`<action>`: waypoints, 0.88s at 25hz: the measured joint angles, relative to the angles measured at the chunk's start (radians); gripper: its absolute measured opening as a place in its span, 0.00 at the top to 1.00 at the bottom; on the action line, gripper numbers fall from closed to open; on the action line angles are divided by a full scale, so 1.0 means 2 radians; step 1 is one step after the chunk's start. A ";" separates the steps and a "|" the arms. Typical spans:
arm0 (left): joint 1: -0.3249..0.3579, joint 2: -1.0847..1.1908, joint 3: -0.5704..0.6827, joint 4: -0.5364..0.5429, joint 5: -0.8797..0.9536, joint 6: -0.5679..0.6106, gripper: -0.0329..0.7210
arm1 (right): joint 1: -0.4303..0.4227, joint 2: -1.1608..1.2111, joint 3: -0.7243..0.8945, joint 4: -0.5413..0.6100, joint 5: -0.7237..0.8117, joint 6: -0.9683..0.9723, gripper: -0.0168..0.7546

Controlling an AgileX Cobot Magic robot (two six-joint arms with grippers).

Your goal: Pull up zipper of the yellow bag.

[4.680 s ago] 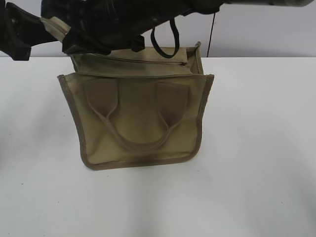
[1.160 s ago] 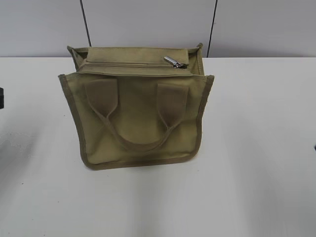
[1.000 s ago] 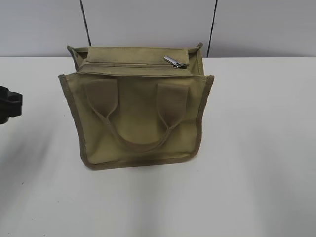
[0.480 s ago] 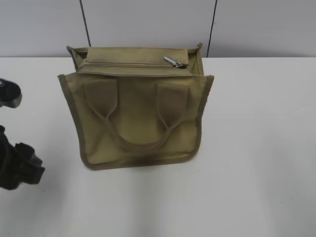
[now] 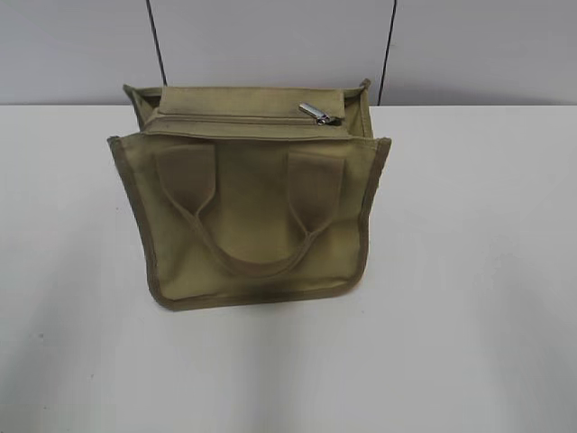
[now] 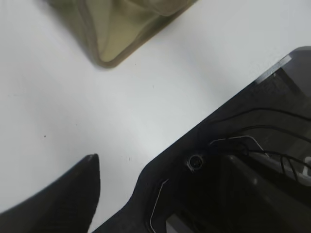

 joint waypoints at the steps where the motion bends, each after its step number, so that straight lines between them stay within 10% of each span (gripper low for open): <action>1: 0.000 -0.023 0.006 0.000 0.009 0.001 0.18 | 0.000 -0.006 0.013 0.000 0.000 0.000 0.16; 22: 0.000 -0.268 0.085 0.031 0.024 0.003 0.18 | 0.000 -0.038 0.133 0.002 -0.064 -0.001 0.22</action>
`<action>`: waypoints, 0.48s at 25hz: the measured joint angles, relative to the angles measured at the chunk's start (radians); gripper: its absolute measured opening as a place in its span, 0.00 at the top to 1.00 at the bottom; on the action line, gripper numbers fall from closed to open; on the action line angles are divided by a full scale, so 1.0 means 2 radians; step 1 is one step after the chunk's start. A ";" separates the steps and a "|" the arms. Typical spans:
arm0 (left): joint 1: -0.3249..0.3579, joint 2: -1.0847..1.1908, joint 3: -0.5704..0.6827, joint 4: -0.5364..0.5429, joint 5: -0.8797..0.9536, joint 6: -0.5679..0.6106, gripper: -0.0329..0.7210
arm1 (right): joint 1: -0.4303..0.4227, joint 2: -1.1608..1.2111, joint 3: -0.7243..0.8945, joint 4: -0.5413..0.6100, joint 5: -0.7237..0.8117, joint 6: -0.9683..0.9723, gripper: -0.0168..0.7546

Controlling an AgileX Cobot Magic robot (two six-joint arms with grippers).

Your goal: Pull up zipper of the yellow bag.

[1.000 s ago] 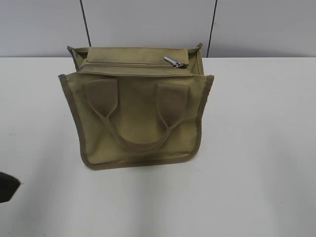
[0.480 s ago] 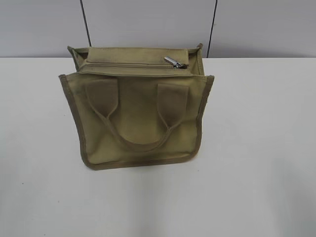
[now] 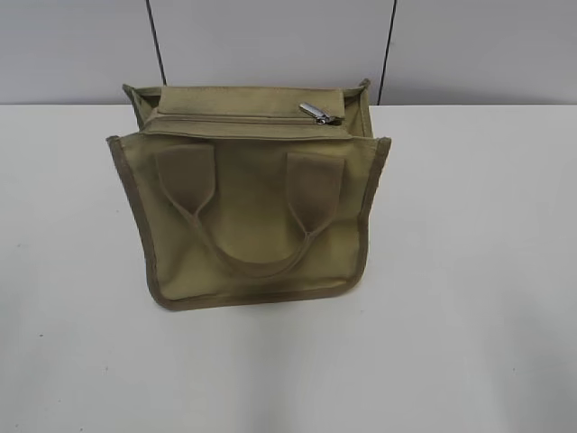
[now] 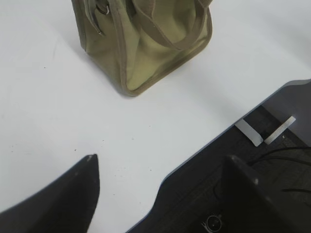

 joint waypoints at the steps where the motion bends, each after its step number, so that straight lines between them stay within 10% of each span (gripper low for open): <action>1: 0.000 0.000 0.000 0.001 0.000 0.000 0.18 | 0.000 0.000 0.000 0.000 0.000 0.000 0.22; 12: 0.003 0.000 0.000 0.009 0.000 0.000 0.24 | -0.001 0.000 0.000 0.000 0.000 0.000 0.22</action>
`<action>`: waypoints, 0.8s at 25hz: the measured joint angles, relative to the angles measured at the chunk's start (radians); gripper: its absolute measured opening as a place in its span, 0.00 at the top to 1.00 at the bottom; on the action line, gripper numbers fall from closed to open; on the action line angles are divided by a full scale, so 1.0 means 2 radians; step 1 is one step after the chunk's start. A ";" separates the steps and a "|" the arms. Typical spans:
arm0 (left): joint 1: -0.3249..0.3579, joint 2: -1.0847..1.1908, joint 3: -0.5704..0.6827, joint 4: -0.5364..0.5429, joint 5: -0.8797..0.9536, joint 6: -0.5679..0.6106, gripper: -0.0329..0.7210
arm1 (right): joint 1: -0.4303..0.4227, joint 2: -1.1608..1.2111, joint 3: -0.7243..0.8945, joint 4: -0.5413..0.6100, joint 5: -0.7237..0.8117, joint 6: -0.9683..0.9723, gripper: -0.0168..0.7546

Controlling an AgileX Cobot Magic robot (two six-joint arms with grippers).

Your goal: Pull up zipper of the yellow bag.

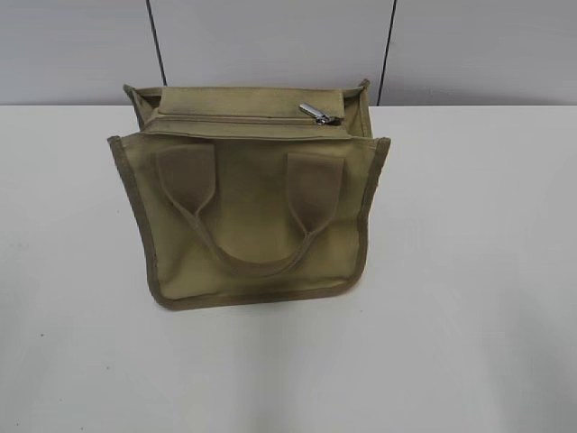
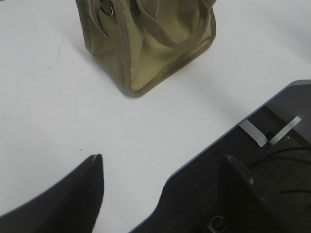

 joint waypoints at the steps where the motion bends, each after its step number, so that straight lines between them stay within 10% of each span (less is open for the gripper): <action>1: 0.010 0.000 0.000 0.000 0.000 0.000 0.24 | -0.005 -0.001 0.000 0.002 0.000 0.000 0.22; 14: 0.302 -0.048 0.000 0.001 0.000 0.001 0.25 | -0.242 -0.142 0.002 0.022 0.000 0.000 0.22; 20: 0.345 -0.089 0.000 0.001 0.001 0.001 0.25 | -0.268 -0.210 0.002 0.023 0.000 0.000 0.22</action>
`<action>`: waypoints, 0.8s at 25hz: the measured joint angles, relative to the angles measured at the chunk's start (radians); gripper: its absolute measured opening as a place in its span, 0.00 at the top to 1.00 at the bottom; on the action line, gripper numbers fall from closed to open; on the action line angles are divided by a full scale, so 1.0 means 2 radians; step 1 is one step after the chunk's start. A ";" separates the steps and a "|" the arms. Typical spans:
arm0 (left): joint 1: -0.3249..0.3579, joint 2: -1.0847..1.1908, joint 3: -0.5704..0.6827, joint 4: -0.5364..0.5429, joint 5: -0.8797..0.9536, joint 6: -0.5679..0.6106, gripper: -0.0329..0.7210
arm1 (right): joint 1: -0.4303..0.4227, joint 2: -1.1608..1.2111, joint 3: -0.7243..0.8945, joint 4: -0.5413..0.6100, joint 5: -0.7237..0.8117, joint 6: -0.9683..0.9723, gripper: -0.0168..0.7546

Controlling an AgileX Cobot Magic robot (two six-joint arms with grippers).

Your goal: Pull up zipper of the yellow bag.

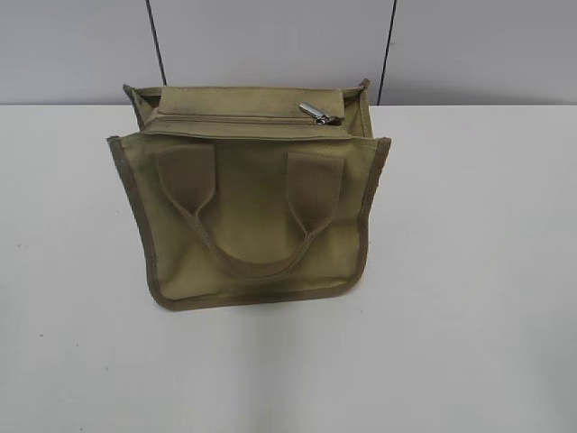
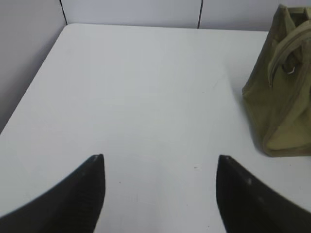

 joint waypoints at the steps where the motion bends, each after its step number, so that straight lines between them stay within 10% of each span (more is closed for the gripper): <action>1: 0.000 -0.003 0.000 0.000 0.000 0.000 0.25 | -0.001 -0.004 0.000 0.000 0.000 0.000 0.22; 20: 0.001 -0.004 0.000 -0.004 -0.001 0.000 0.28 | -0.002 -0.006 0.000 0.001 0.000 0.000 0.22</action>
